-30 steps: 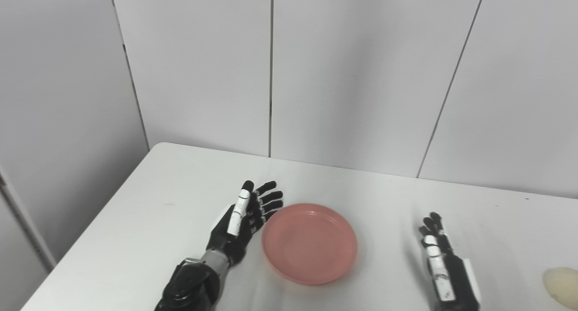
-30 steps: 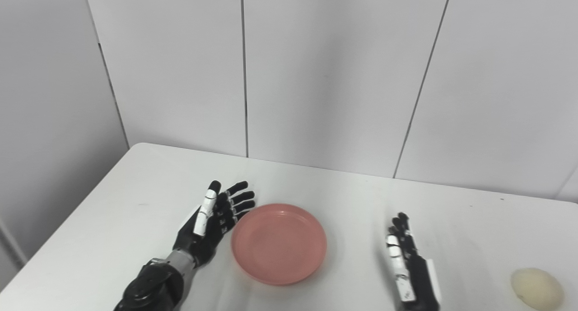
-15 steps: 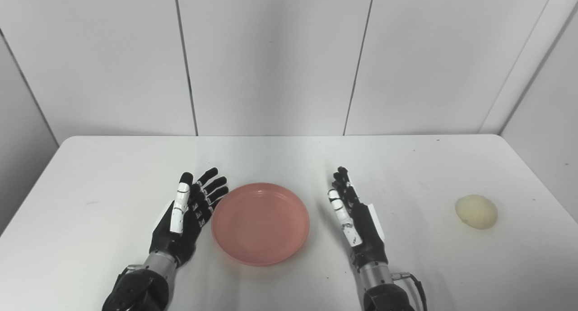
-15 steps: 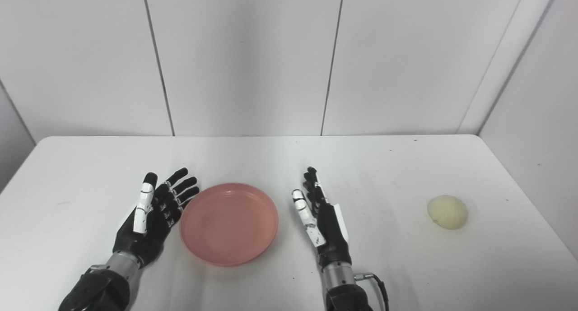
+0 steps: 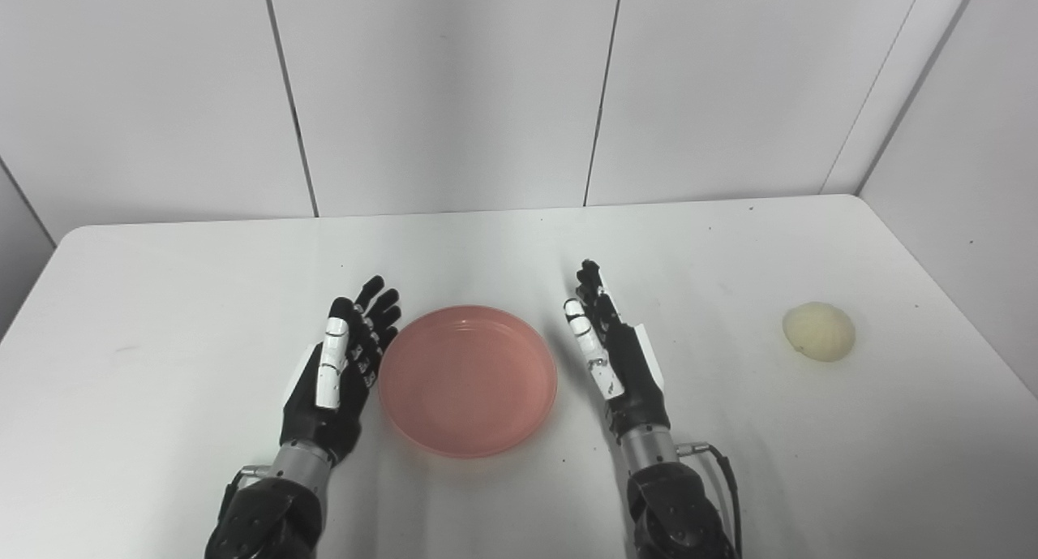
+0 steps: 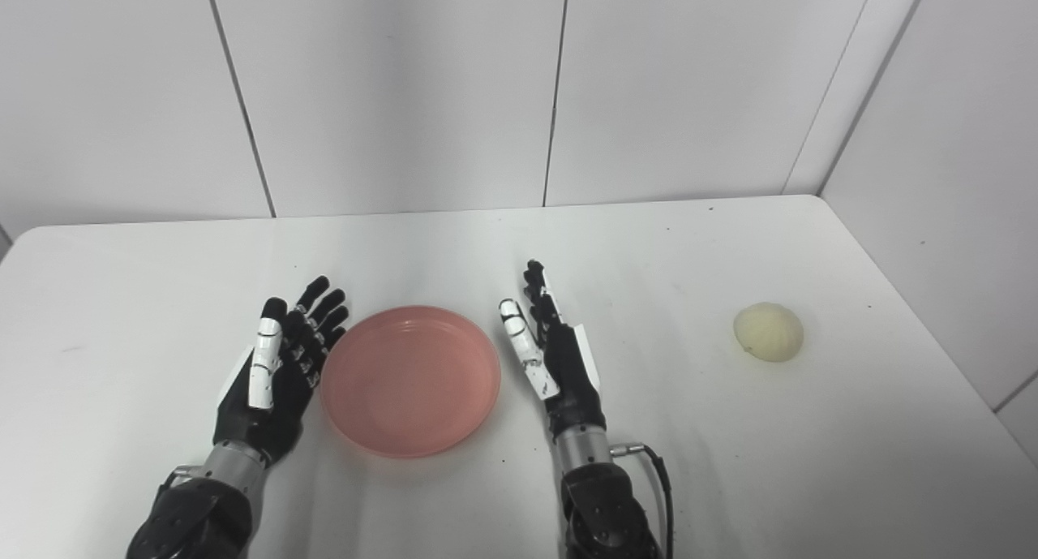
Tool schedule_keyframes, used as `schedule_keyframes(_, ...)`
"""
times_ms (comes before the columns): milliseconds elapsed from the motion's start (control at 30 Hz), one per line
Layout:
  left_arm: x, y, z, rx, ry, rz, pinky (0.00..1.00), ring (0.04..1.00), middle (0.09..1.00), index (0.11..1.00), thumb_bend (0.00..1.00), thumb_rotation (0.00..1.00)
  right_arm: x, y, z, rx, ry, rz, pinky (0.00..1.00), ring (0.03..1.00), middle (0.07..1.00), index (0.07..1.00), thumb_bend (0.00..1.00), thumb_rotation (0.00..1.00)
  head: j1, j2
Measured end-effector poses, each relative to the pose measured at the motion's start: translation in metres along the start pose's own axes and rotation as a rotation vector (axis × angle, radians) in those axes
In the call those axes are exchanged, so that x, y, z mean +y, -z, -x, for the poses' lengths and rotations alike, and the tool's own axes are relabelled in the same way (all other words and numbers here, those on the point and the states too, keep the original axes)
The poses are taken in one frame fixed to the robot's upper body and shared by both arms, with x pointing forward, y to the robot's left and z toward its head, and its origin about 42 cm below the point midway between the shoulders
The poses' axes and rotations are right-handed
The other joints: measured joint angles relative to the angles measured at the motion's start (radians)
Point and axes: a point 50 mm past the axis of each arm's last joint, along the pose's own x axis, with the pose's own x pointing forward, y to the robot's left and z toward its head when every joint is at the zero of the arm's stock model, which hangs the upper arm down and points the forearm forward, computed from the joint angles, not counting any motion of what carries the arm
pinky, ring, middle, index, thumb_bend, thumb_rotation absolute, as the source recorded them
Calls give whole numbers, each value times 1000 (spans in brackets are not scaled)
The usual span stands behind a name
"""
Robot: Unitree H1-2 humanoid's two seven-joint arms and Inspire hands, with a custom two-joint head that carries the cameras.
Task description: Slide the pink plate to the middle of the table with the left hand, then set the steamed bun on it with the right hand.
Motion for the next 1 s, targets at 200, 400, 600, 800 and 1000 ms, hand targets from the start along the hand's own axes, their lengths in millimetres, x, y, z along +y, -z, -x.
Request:
schedule_keyframes(200, -8, 6, -1, -28, -17, -31, 1000, 1000, 1000, 982, 710, 1000, -45, -38, -22, -90, 59, 130, 892, 905, 921, 928, 574, 845, 26, -20)
schedule_keyframes(400, -16, 9, -6, -39, -40, -68, 1000, 1000, 1000, 995, 643, 1000, -106, -59, -28, -50, 119, 319, 881, 919, 925, 936, 545, 834, 61, -38)
schedule_keyframes(600, -26, 11, -14, -40, -62, -84, 1000, 1000, 1000, 1000, 639, 1000, -148, -87, -36, -15, 164, 487, 810, 905, 917, 910, 573, 660, 17, -61)
schedule_keyframes(800, -23, 12, -15, -54, -55, -92, 1000, 1000, 1000, 1000, 637, 1000, -172, -99, -35, 61, 229, 668, 756, 852, 886, 874, 649, 646, -79, -95)
schedule_keyframes(1000, -18, 9, -14, -61, -48, -86, 1000, 1000, 1000, 999, 627, 1000, -189, -101, -34, 147, 268, 801, 730, 832, 860, 858, 687, 573, -149, -118)
